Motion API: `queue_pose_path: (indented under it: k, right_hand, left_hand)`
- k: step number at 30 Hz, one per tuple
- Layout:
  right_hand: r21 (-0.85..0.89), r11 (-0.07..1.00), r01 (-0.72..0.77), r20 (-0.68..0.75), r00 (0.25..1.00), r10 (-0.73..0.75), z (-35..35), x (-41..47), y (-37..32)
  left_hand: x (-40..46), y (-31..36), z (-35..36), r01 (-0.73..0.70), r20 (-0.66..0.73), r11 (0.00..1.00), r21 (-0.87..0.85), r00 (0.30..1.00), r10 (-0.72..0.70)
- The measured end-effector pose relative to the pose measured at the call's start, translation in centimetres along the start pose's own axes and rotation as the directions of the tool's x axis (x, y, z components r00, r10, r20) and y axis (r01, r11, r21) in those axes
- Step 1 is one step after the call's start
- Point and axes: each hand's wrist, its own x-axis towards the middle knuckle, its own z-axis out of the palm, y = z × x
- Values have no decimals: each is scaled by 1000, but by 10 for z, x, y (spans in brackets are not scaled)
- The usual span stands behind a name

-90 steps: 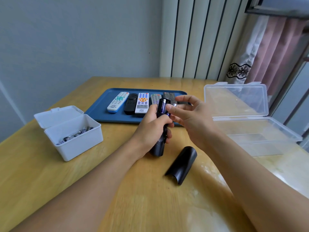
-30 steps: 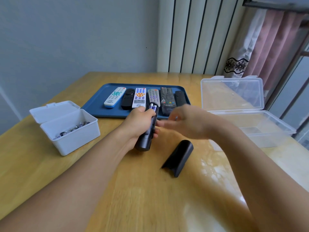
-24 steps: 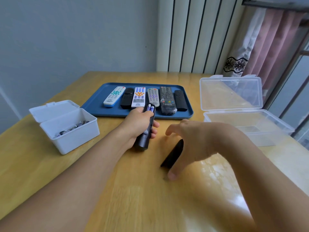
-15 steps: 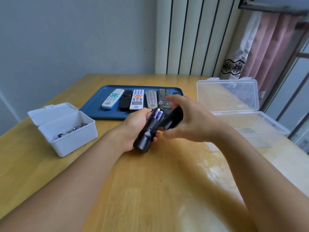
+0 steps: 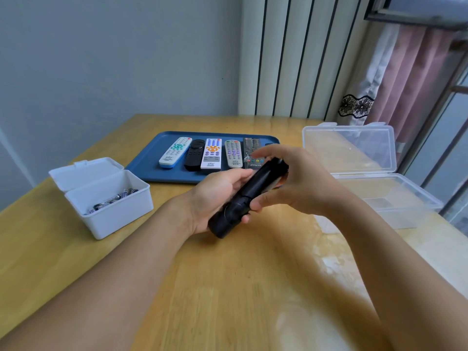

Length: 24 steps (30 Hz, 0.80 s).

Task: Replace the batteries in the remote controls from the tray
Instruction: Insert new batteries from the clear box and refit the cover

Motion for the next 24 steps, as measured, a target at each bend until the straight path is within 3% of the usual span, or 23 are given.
queue_pose_path:
  k: [2,4,9,11,16,24]
  right_hand:
    - [-47,998,44,-24,999,-45,-2,-1,-5]
    - [30,998,60,-30,998,-59,-6,-3,-7]
    - [55,998,41,-39,998,-39,-13,-4,-1]
    - [56,998,30,-67,997,-26,-16,-4,1]
    - [60,996,59,-130,990,-50,-19,-3,2]
    - [-17,999,44,-82,996,-46,-14,-4,-1]
  left_hand:
    - [0,2,2,-5,-52,1000,16,999,6]
    - [0,4,1,-1,-87,999,54,996,6]
    - [-7,9,-7,67,-30,968,242,998,-61]
    - [-7,9,-5,17,-19,949,316,1000,-12]
    - [-2,8,3,-116,-37,950,289,991,132]
    - [-3,4,3,-103,-106,919,381,982,154]
